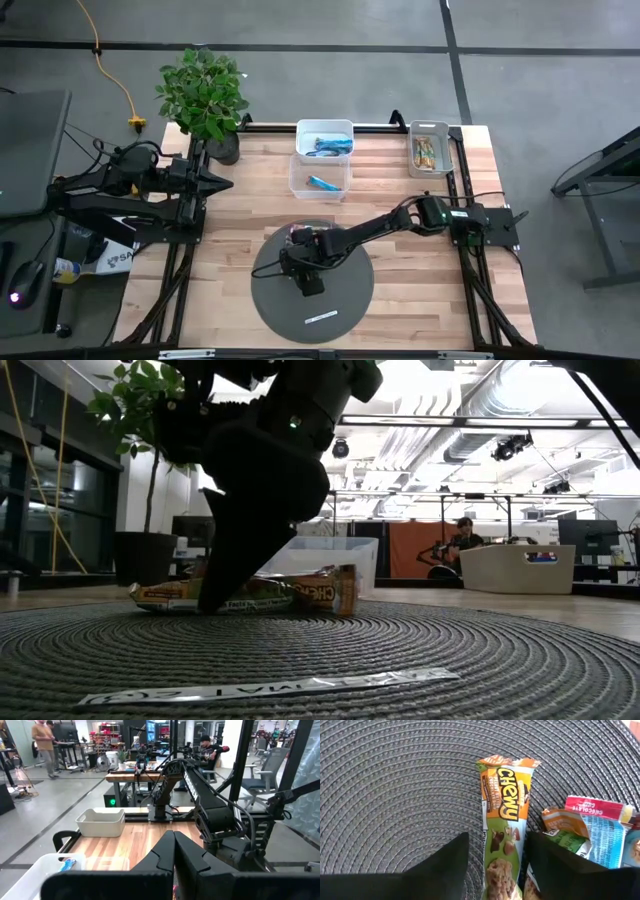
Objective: Pick and place Granola Bars by type
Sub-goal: Put the yellow granola bar into the gray bin
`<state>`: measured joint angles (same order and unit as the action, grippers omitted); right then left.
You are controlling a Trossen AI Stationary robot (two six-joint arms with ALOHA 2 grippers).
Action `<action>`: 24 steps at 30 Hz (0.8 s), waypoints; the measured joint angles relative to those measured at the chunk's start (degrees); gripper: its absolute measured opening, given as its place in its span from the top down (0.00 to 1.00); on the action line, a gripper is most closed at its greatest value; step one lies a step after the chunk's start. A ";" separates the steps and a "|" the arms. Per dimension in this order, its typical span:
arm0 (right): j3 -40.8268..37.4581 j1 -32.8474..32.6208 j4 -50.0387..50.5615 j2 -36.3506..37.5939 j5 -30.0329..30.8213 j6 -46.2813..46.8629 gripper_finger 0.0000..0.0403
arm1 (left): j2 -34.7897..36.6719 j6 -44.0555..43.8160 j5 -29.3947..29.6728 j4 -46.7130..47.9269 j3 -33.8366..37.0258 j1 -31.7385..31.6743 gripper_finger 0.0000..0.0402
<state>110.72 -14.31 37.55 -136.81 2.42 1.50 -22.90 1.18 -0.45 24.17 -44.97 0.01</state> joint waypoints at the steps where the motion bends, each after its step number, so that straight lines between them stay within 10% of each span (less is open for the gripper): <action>1: 0.00 -0.02 0.04 0.00 0.00 0.00 0.56 | -0.01 0.00 0.01 0.01 0.00 0.00 1.00; 24: 0.87 0.03 0.07 0.30 -6.26 2.38 0.87 | -0.02 0.01 0.00 0.01 0.00 0.00 1.00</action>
<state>111.59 -14.28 37.62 -136.51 -3.84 3.87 -22.92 1.19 -0.44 24.18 -44.97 0.01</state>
